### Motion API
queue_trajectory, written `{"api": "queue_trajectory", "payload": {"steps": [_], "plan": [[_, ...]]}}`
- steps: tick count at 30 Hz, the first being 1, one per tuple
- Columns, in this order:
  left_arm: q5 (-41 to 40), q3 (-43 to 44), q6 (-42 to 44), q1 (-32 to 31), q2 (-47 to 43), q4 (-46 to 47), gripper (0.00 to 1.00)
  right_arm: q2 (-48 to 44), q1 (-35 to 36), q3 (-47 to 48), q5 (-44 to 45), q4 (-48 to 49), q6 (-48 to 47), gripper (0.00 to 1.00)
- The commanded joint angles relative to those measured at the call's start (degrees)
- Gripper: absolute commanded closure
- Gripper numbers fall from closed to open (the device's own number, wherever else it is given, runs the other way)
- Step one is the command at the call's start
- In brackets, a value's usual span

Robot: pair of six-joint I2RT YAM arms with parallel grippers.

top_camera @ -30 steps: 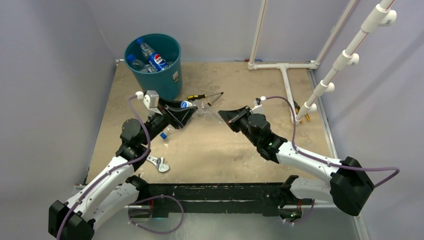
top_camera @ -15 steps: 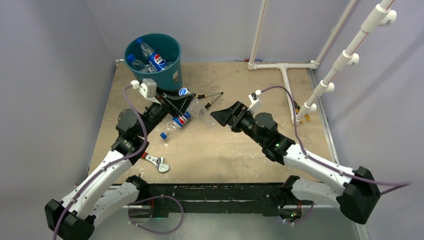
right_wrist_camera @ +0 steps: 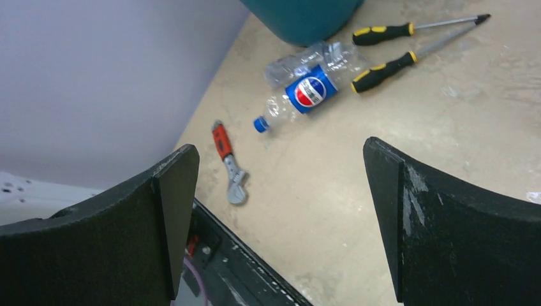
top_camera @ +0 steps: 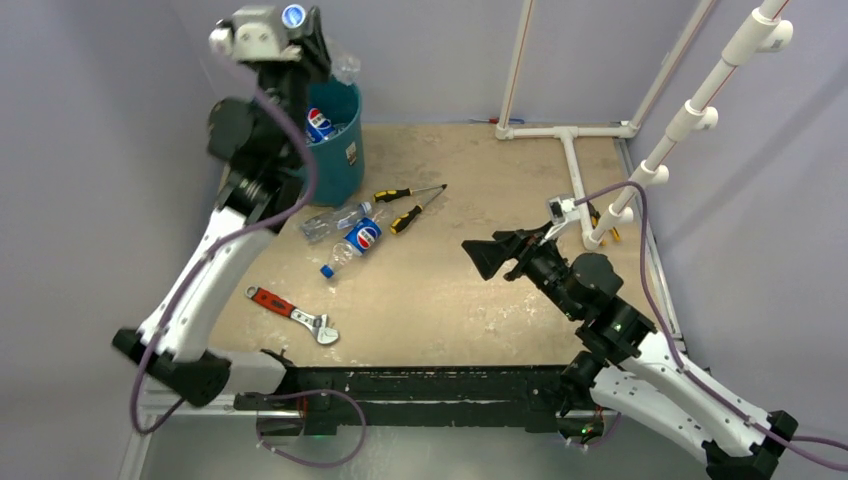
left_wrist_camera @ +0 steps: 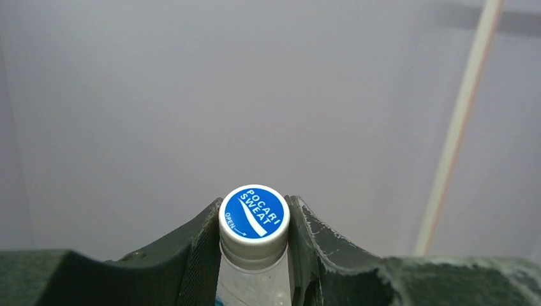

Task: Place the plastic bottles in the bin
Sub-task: Place the plastic bottle in the trash bin.

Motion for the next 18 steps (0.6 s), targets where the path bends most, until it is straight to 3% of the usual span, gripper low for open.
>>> {"api": "queue_trajectory", "payload": {"steps": [1,9,18], "plan": [[-7.1,8.4,6.6,2.9,14.6,-3.5,1.00,1.5,0.0,-1.1,0.8,-3.1,-3.8,0.01],[-6.9,13.5,2.8,9.1,25.6,-0.8,1.00,2.5,0.0,-4.5,-0.1,0.2,-5.0,0.01],[-5.3,5.6,4.7,9.3,25.0,0.5,1.00,3.3,0.0,-7.3,0.1,3.7,-4.5,0.01]]}}
